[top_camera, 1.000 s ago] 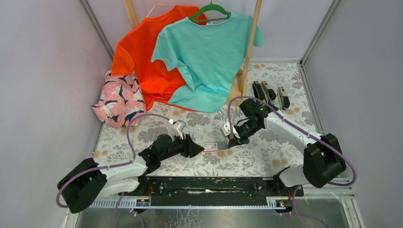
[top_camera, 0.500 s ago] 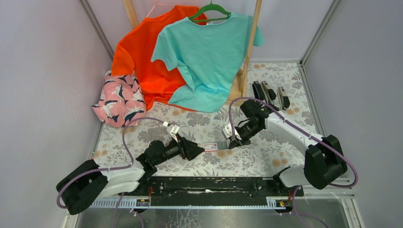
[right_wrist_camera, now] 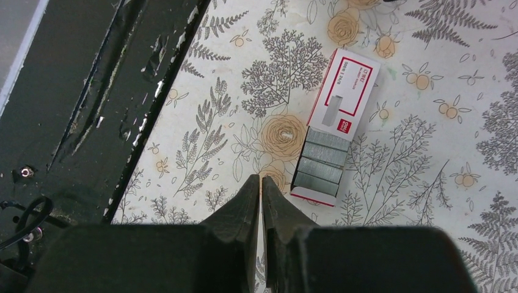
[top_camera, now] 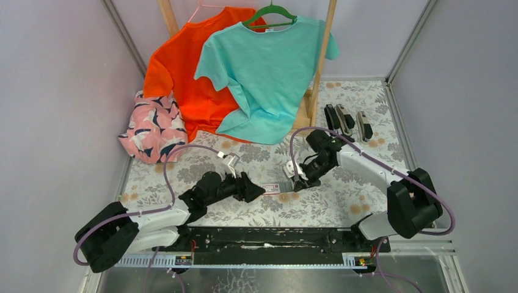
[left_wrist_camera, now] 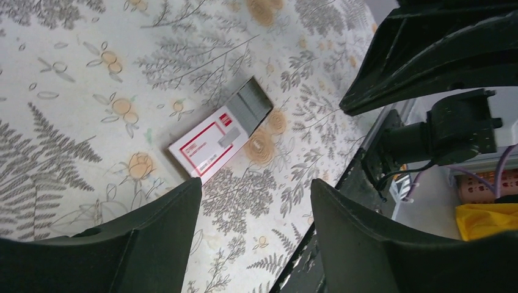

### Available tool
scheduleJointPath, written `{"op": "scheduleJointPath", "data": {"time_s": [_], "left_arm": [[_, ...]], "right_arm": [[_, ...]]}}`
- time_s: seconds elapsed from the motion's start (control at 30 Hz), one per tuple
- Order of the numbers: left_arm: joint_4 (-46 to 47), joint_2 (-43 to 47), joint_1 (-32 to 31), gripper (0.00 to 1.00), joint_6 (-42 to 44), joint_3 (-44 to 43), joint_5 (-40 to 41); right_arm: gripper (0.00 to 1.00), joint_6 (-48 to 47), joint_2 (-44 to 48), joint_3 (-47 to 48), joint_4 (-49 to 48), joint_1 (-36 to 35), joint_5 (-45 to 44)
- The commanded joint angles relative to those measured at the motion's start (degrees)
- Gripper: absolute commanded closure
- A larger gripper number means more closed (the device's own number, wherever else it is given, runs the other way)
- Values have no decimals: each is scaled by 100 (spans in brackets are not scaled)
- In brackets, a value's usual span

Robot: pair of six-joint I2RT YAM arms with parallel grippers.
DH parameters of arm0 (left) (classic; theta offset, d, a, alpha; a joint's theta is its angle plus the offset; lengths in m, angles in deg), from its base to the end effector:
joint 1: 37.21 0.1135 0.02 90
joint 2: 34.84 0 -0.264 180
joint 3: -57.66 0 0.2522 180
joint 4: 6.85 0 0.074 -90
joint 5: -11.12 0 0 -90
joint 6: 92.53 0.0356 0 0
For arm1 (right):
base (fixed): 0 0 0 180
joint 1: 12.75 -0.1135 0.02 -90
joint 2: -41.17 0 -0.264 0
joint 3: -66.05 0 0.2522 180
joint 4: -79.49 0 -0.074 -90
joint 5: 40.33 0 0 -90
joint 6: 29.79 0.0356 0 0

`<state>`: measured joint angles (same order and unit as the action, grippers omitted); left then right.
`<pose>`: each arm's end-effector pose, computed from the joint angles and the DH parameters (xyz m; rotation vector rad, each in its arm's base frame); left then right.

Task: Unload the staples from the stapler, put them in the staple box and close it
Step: Close the staple box at the center of the board.

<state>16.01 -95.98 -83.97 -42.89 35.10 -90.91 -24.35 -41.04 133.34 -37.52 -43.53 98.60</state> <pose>0.1278 -0.1468 0.1580 0.2746 2.0145 -1.2126 0.1996 0.1501 0.2149 -2.1221 1.2041 0.8722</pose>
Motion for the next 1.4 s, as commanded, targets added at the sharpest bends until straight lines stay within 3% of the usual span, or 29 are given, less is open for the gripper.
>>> {"op": "scheduleJointPath", "data": {"time_s": [0.0, 0.17, 0.47, 1.03, 1.37], "left_arm": [[-376, 21, 38, 27, 207, -28, 74], [381, -258, 41, 32, -42, 179, -9], [598, -1316, 41, 47, -265, -119, -43], [-34, -1797, 37, 50, -350, -496, 379], [150, -2068, 34, 54, -428, -579, 273]], "right_arm": [[88, 153, -94, -40, -178, -108, -160], [88, 365, -234, -106, -447, -320, -384], [88, 800, -455, -259, -1004, -680, -777], [88, 1223, -954, -341, -1475, -1164, -1326], [89, 1495, -1067, -334, -1703, -1257, -1600]]}}
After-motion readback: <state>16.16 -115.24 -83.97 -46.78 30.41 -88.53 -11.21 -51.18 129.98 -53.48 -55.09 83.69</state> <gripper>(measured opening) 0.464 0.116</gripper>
